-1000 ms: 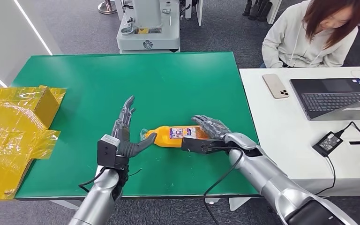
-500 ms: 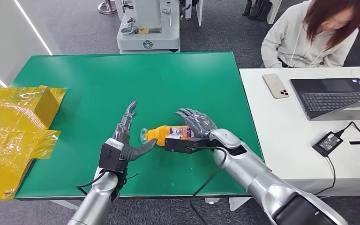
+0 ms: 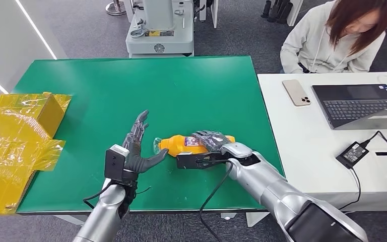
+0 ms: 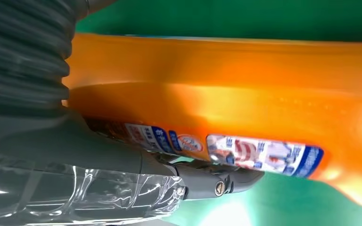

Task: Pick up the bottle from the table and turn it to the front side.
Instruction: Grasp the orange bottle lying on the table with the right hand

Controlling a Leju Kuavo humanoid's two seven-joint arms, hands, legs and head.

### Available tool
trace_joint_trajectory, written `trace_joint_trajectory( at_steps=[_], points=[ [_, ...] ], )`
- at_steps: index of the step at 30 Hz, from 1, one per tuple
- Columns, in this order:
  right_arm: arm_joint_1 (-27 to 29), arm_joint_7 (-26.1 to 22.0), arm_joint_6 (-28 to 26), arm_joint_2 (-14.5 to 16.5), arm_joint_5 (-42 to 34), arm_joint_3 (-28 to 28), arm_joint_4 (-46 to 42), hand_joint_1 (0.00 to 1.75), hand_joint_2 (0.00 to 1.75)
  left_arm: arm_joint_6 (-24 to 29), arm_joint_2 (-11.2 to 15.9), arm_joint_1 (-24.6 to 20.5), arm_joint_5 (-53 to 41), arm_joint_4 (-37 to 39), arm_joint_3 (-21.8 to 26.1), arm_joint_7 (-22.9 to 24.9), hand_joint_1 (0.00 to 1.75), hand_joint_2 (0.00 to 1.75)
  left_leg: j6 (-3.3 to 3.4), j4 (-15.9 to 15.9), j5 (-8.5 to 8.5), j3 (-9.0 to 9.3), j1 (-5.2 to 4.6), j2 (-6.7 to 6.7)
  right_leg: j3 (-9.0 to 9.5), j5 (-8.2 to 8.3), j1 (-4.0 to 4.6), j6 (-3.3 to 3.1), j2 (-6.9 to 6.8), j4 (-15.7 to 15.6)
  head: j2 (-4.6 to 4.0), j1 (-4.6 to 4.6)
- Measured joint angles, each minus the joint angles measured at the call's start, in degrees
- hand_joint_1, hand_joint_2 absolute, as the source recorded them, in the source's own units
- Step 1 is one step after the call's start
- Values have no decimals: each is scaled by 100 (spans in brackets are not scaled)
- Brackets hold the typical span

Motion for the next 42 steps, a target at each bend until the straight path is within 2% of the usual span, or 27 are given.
trace_joint_trajectory(
  at_steps=[1, 4, 5, 18, 22, 25, 31, 34, 42],
  points=[
    [-18, 58, 19, 0, 17, 28, 19, 27, 175, -20, 0, 2, 28, 0, 4, 21, 0, 175, 0, 0, 1, 0, 0, 0, 0, 1, 0, 0, 0, 0, 0, 0],
    [-43, 168, 36, -1, 25, 69, 55, 157, 175, -45, 2, 9, 72, 0, 6, 45, 0, 175, -1, 0, 5, 0, 0, 0, 1, 2, 0, -1, 0, 0, 0, 1],
    [-47, 190, 34, -2, 24, 77, 64, 175, 175, -48, 2, 12, 83, 0, 6, 49, 0, 175, -1, 0, 6, 0, 0, 0, 1, 3, 0, -1, 0, 0, 0, 1],
    [-56, 153, -129, -99, 65, 115, 121, 175, 175, 2, 51, 19, 212, 33, 19, -25, 0, 175, -1, 2, 8, 1, 0, 0, 1, 7, 0, 2, 0, 0, 0, 1],
    [-42, -100, -314, -149, -110, 115, 110, 175, 175, 33, 74, 40, 201, 45, 33, -86, 0, 175, -2, 2, 8, 1, 0, 0, 1, 8, 0, 2, 0, 0, 0, 0],
    [46, -555, -566, -208, -546, 16, 26, 175, 175, 140, 87, 71, 147, 46, 52, -149, 0, 175, -2, 2, 8, 1, 0, 0, 1, 8, 0, 2, 1, 0, 0, 1],
    [638, -1571, -995, -380, -1746, -528, -649, 175, 175, 511, 123, 207, 20, 44, 197, -292, 0, 175, -2, 2, 7, 0, 0, 0, -1, 7, 1, 2, 2, -1, 0, 1],
    [1098, -1740, -1218, -413, -2084, -838, -1148, 175, 175, 715, 148, 281, -63, 9, 284, -337, 0, 175, -2, -1, 7, -1, 1, -1, -3, 6, 2, 2, 1, -1, 0, 0],
    [1963, -1949, -1680, -448, -2326, -1422, -2145, 175, 175, 898, 200, 385, -120, -86, 398, -357, 0, 175, -3, -3, 7, -6, 1, 0, -8, 6, 2, 1, 1, 0, 0, 0]
  ],
)
